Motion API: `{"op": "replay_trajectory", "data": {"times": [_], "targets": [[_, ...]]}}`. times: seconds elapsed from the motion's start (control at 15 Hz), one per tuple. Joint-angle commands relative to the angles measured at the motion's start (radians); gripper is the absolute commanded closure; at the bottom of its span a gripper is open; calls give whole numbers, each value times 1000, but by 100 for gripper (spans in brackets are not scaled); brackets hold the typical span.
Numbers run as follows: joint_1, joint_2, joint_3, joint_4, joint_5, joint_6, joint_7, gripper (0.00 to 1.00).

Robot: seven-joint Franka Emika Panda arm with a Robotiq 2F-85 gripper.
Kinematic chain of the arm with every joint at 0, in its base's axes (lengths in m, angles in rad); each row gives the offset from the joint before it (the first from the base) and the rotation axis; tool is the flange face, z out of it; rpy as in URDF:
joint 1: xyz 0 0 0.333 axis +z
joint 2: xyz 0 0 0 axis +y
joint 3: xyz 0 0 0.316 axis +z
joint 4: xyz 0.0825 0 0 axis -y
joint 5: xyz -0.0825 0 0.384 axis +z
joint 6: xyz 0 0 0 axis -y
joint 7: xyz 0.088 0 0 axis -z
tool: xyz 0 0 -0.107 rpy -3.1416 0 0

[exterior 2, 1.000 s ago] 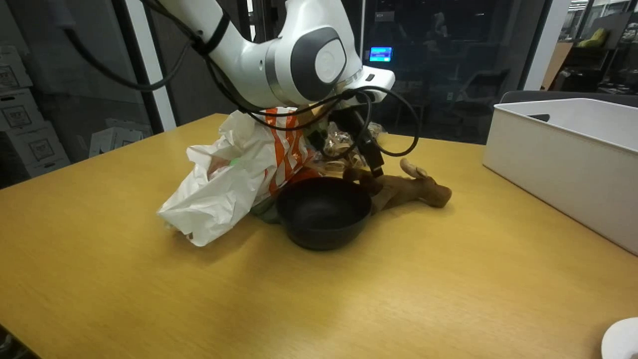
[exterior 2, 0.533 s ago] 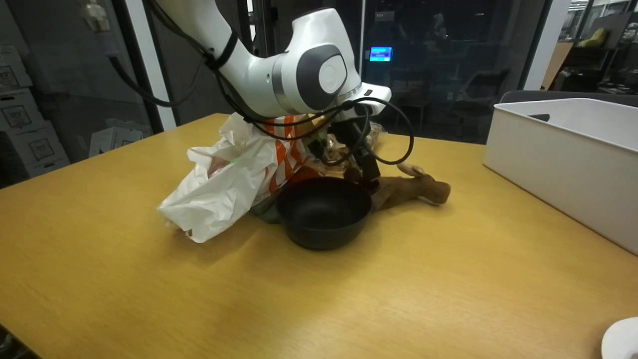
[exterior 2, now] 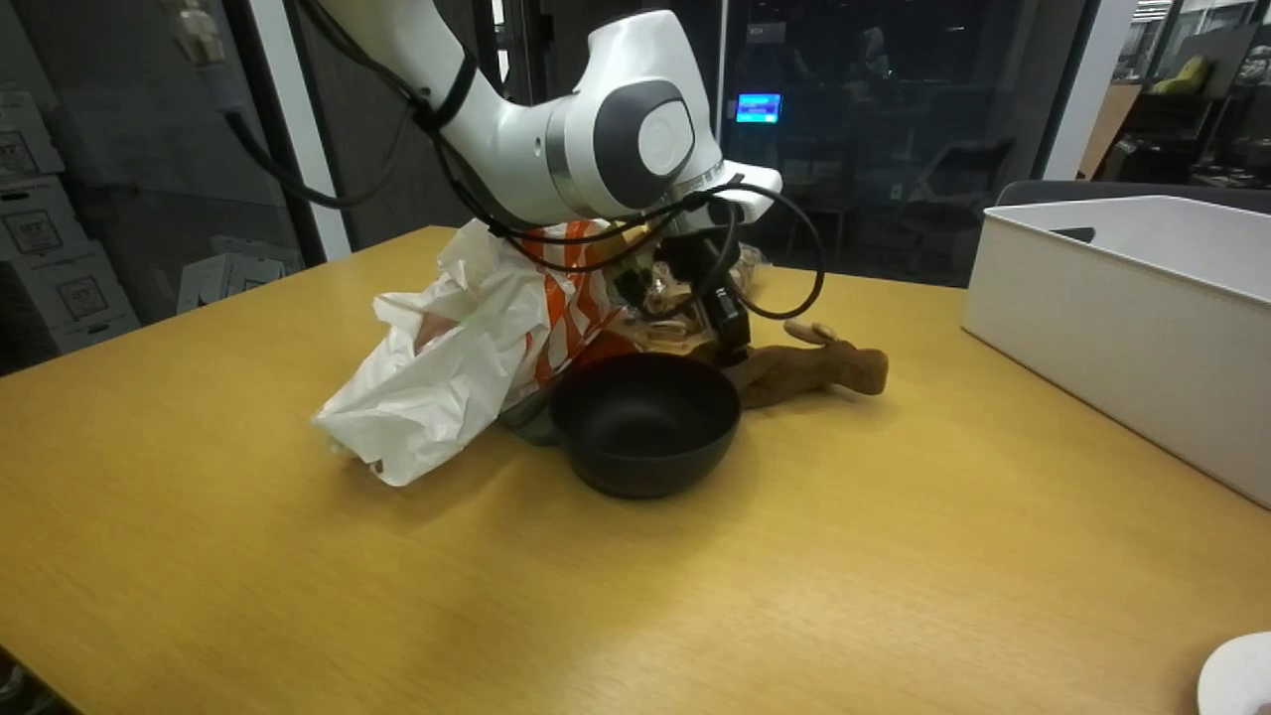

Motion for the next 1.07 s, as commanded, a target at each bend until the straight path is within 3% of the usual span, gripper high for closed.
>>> {"op": "replay_trajectory", "data": {"times": [0.0,0.13,0.33,1.0], "targets": [[-4,9,11,29,17,-39,-3,88],[-3,6,8,32,14,-49,2,91],[-5,-11,3,27,12,-63,9,87],[-10,-183,-63,-85,-23,-33,84,87]]}}
